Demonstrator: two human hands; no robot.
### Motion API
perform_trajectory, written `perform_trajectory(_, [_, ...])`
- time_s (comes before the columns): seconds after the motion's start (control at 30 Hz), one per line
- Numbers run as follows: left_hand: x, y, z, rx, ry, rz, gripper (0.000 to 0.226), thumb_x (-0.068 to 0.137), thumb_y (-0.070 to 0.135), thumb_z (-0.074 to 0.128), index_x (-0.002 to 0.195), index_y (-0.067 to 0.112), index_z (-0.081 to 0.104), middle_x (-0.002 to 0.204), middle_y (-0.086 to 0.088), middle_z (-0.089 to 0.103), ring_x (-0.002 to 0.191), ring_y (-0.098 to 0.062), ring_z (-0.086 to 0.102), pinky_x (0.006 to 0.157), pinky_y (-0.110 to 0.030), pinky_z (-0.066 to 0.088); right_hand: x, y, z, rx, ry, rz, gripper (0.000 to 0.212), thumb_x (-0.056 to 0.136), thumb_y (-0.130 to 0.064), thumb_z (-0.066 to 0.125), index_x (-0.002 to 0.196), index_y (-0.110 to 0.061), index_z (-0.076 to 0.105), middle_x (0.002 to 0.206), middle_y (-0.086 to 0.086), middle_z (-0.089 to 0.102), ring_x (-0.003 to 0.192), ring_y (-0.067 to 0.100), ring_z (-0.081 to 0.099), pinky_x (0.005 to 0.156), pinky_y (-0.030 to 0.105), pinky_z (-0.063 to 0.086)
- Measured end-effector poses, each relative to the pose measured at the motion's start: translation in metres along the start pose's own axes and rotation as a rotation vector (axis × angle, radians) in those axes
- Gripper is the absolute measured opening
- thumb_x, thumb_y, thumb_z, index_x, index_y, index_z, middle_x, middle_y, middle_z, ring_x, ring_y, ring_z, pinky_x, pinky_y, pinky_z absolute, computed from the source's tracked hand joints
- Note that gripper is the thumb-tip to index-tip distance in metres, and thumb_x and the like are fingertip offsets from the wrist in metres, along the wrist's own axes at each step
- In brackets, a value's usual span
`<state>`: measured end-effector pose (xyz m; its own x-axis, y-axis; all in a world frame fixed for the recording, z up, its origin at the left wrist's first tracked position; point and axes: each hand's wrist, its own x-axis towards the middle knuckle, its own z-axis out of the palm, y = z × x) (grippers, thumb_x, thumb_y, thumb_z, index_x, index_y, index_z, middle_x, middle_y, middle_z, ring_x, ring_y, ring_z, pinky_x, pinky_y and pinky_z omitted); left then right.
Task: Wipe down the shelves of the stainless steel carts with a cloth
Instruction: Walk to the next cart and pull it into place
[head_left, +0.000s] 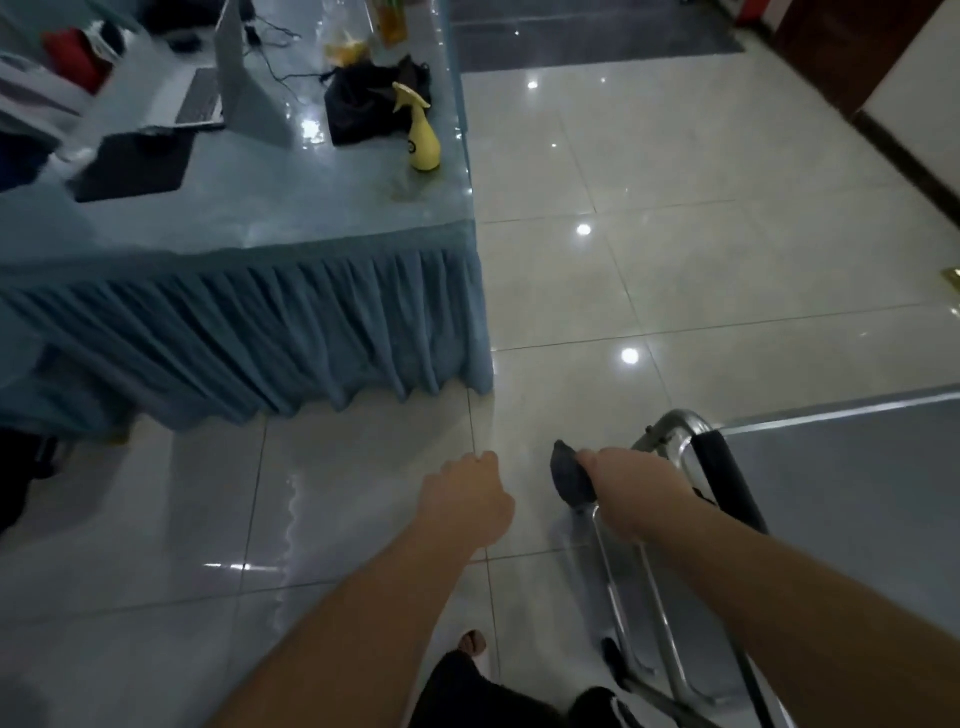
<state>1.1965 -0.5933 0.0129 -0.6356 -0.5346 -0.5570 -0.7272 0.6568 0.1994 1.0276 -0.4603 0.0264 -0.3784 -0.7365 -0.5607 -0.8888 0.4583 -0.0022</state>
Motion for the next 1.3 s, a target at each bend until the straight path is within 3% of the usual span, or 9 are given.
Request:
perform_trajectory(0.3, [0.068, -0.011, -0.071, 0.020, 0.019, 0.044, 0.047, 0.105, 0.028, 0.046, 0.151, 0.017, 0.045, 0.151, -0.006, 0.051, 0.136, -0.027, 0.051, 0.110, -0.039, 0.041, 0.078, 0.013, -0.049, 0.014, 0.027, 0.015, 0.049, 0.094, -0.015, 0.062, 0.139, -0.024, 0.046, 0.123, 0.002, 0.059, 0.109, 0.027, 0.064, 0.075, 0.035, 0.043])
perform_trajectory(0.47, [0.116, -0.005, -0.130, 0.109, 0.102, 0.028, 0.029, 0.105, 0.028, 0.046, 0.130, 0.014, 0.053, 0.131, -0.006, 0.059, 0.118, -0.027, 0.058, 0.095, -0.036, 0.045, 0.141, 0.043, -0.105, 0.051, 0.053, -0.020, 0.050, 0.094, -0.013, 0.060, 0.141, -0.023, 0.046, 0.123, 0.002, 0.059, 0.108, 0.027, 0.064, 0.079, 0.034, 0.046])
perform_trajectory(0.63, [0.169, 0.021, -0.196, 0.142, 0.141, 0.045, 0.032, 0.106, 0.035, 0.044, 0.132, 0.017, 0.052, 0.131, -0.006, 0.058, 0.117, -0.029, 0.058, 0.097, -0.043, 0.046, 0.191, 0.083, -0.162, 0.077, 0.127, -0.031, 0.047, 0.092, -0.012, 0.059, 0.136, -0.025, 0.050, 0.118, 0.000, 0.061, 0.104, 0.025, 0.065, 0.075, 0.033, 0.043])
perform_trajectory(0.77, [0.229, 0.044, -0.234, 0.154, 0.132, 0.095, 0.034, 0.103, 0.031, 0.048, 0.134, 0.019, 0.051, 0.132, -0.006, 0.060, 0.115, -0.029, 0.060, 0.093, -0.043, 0.048, 0.226, 0.116, -0.194, 0.109, 0.133, 0.025, 0.046, 0.091, -0.011, 0.058, 0.134, -0.026, 0.052, 0.118, -0.001, 0.063, 0.105, 0.024, 0.065, 0.084, 0.036, 0.054])
perform_trajectory(0.97, [0.354, 0.081, -0.288, 0.231, 0.069, 0.238, 0.029, 0.102, 0.032, 0.048, 0.127, 0.018, 0.047, 0.130, -0.007, 0.058, 0.109, -0.030, 0.057, 0.089, -0.044, 0.049, 0.292, 0.174, -0.222, 0.177, 0.120, 0.174, 0.046, 0.094, -0.008, 0.057, 0.136, -0.025, 0.050, 0.121, 0.000, 0.062, 0.105, 0.024, 0.065, 0.079, 0.034, 0.050])
perform_trajectory(1.07, [0.417, 0.100, -0.313, 0.244, 0.035, 0.347, 0.043, 0.100, 0.034, 0.049, 0.139, 0.017, 0.047, 0.133, -0.007, 0.057, 0.115, -0.031, 0.057, 0.094, -0.044, 0.050, 0.318, 0.202, -0.238, 0.239, 0.105, 0.302, 0.046, 0.094, -0.008, 0.057, 0.137, -0.024, 0.049, 0.121, 0.001, 0.061, 0.105, 0.024, 0.065, 0.084, 0.035, 0.054])
perform_trajectory(1.2, [0.481, 0.137, -0.344, 0.345, -0.023, 0.489, 0.052, 0.100, 0.036, 0.048, 0.149, 0.019, 0.042, 0.142, -0.009, 0.055, 0.125, -0.033, 0.055, 0.097, -0.044, 0.045, 0.336, 0.233, -0.254, 0.370, 0.087, 0.461, 0.048, 0.095, -0.008, 0.057, 0.140, -0.022, 0.047, 0.127, 0.003, 0.060, 0.112, 0.026, 0.063, 0.082, 0.032, 0.047])
perform_trajectory(1.3, [0.516, 0.169, -0.358, 0.422, -0.065, 0.599, 0.054, 0.102, 0.035, 0.048, 0.152, 0.017, 0.040, 0.146, -0.010, 0.052, 0.129, -0.033, 0.053, 0.101, -0.044, 0.044, 0.340, 0.249, -0.257, 0.458, 0.072, 0.571, 0.046, 0.095, -0.007, 0.057, 0.138, -0.023, 0.048, 0.125, 0.003, 0.060, 0.109, 0.027, 0.064, 0.086, 0.035, 0.052])
